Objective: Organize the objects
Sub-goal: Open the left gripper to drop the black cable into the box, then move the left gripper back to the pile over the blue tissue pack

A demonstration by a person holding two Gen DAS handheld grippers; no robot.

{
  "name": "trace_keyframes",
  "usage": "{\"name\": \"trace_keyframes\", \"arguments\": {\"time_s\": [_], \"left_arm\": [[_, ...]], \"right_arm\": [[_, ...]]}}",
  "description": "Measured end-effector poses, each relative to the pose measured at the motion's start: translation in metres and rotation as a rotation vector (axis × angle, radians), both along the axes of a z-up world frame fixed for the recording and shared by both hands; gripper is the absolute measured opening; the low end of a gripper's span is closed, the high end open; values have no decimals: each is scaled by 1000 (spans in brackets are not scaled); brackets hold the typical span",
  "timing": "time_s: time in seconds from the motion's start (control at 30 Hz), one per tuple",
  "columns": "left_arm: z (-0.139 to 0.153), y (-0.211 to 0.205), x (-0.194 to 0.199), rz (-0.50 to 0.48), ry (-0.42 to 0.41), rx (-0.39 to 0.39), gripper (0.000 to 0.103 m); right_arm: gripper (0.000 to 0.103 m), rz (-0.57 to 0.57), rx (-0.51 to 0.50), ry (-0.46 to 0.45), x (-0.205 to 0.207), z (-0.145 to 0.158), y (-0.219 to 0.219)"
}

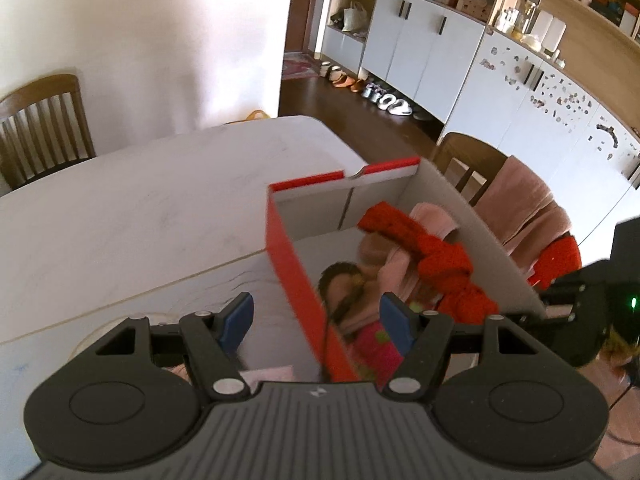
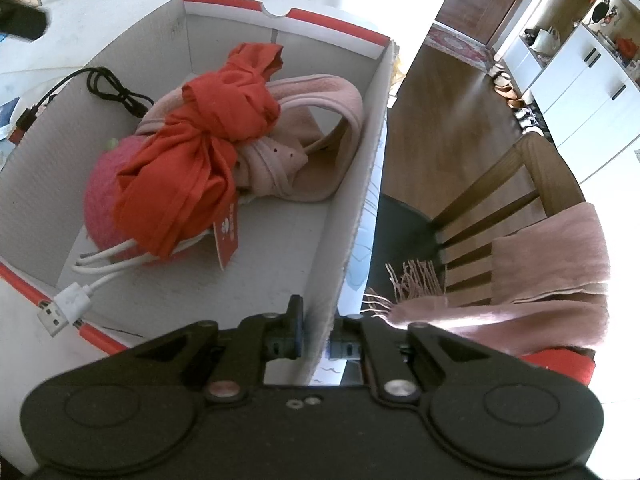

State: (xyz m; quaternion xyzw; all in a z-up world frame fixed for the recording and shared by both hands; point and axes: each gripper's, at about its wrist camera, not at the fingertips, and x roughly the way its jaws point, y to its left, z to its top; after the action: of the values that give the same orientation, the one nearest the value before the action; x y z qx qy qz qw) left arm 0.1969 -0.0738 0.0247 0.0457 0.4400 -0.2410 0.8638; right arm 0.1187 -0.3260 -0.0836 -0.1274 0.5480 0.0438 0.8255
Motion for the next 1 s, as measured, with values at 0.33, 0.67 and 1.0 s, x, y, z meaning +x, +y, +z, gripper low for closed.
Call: {"name": "trace_keyframes", "arguments": {"time_s": [0.33,0.67,1.0], "left_arm": [[-40,10,1,50,12,168,69],[-56,12,-9,-58,69,45,69],[-45,14,-11,-58,114,-132,69]], "right_arm": [[10,-5,-24,2,0,0,5],[11,-23,-29,2,0,1,3],[11,-19,-32,2,2,-1,5]]}}
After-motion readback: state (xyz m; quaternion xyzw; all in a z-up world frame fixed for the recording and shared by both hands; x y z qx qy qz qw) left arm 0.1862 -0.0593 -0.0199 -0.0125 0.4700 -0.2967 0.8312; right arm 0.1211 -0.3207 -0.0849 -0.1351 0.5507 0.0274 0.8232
